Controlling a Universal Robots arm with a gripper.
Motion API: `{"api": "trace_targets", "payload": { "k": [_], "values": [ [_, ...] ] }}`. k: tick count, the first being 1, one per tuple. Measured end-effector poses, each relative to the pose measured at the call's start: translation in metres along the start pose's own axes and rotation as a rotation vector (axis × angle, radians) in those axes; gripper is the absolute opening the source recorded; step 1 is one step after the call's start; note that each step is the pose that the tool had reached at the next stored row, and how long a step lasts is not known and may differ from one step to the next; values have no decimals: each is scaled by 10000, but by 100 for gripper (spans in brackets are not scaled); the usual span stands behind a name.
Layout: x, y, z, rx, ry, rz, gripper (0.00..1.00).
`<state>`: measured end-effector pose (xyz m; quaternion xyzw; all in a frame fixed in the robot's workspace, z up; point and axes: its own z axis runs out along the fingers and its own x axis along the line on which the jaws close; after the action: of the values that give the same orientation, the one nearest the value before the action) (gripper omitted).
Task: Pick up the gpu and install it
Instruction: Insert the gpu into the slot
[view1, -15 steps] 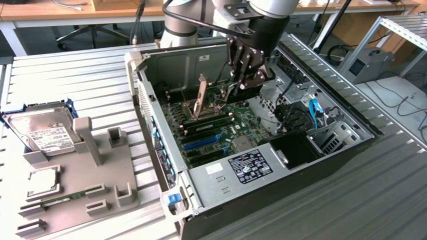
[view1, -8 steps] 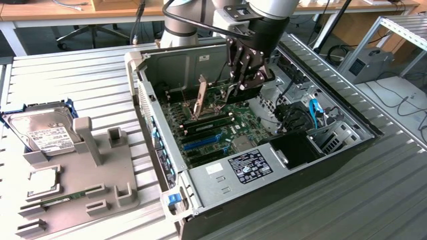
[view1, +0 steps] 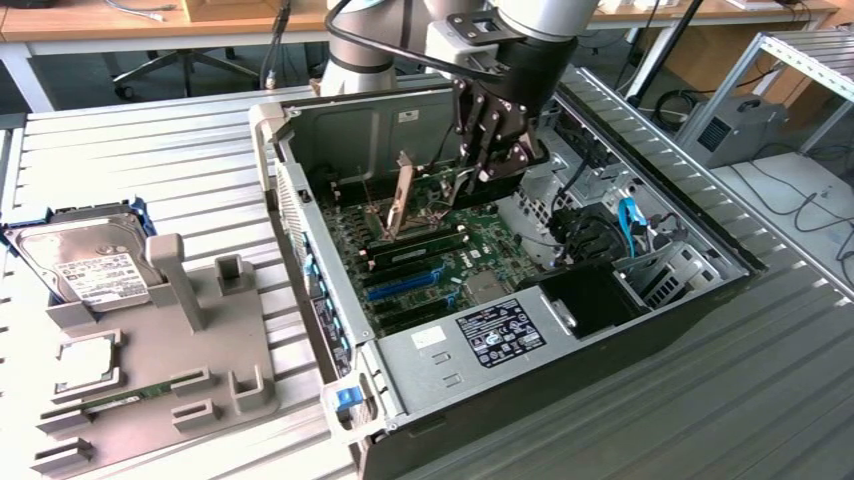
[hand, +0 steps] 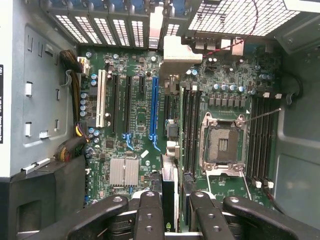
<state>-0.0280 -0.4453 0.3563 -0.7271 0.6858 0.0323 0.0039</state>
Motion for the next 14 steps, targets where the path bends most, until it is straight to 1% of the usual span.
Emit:
{"api": "trace_targets", "payload": {
  "k": [14],
  "values": [
    [6, -1, 39, 0, 0, 0, 26]
  ]
}}
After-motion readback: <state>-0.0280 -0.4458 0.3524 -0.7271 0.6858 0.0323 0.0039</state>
